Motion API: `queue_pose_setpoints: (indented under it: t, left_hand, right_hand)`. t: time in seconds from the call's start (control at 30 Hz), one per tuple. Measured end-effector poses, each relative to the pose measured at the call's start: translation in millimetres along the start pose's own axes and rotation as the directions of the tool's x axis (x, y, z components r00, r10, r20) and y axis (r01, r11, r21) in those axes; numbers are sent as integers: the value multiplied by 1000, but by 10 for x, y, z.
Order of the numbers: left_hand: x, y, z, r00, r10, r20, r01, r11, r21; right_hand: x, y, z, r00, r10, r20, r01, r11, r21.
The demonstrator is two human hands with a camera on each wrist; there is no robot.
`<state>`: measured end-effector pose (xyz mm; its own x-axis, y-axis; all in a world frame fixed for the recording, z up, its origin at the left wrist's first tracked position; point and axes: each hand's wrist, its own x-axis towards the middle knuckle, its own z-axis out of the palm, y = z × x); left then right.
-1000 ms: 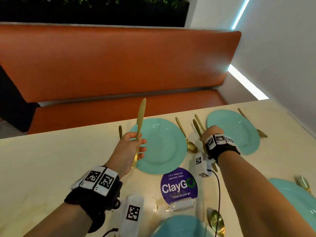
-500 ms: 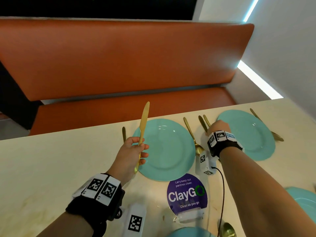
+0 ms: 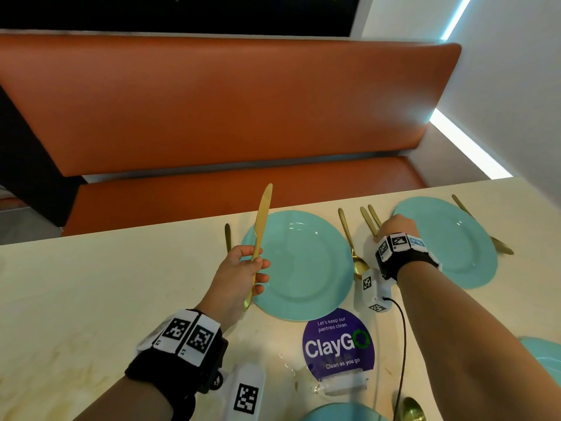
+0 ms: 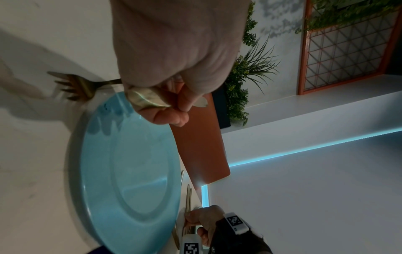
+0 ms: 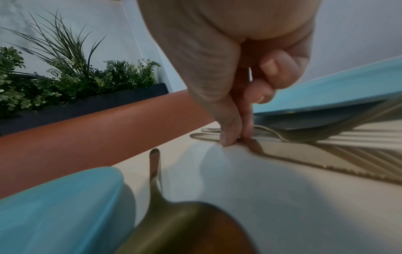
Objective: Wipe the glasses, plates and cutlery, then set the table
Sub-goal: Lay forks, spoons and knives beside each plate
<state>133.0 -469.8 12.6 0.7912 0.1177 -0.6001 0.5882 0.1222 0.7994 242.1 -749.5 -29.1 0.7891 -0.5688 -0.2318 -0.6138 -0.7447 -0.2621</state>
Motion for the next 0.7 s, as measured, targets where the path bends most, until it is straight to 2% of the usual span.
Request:
queue_pose_setpoints:
  t: [0.2, 0.3, 0.43, 0.63, 0.7]
  left_hand:
    - [-9, -30, 14, 1000, 2, 2, -2, 1000, 8]
    - [-15, -27, 24, 1000, 4, -3, -4, 1000, 17]
    - [-40, -12, 47, 1000, 11, 1, -11, 1000, 20]
    - [-76, -28, 79, 1000, 14, 13, -14, 1000, 10]
    - [-81, -41, 82, 1000, 17, 12, -17, 1000, 12]
  right_hand:
    - [-16, -18, -43, 1000, -8, 21, 8, 1000, -10]
    - [-83, -96, -107, 995, -47, 89, 50, 998, -33]
    - [-249, -161, -111, 977, -98, 190, 127, 981, -149]
    - [-411, -153, -13, 961, -183, 208, 236, 932, -274]
    - [-438, -174, -17, 948, -220, 231, 292, 888, -354]
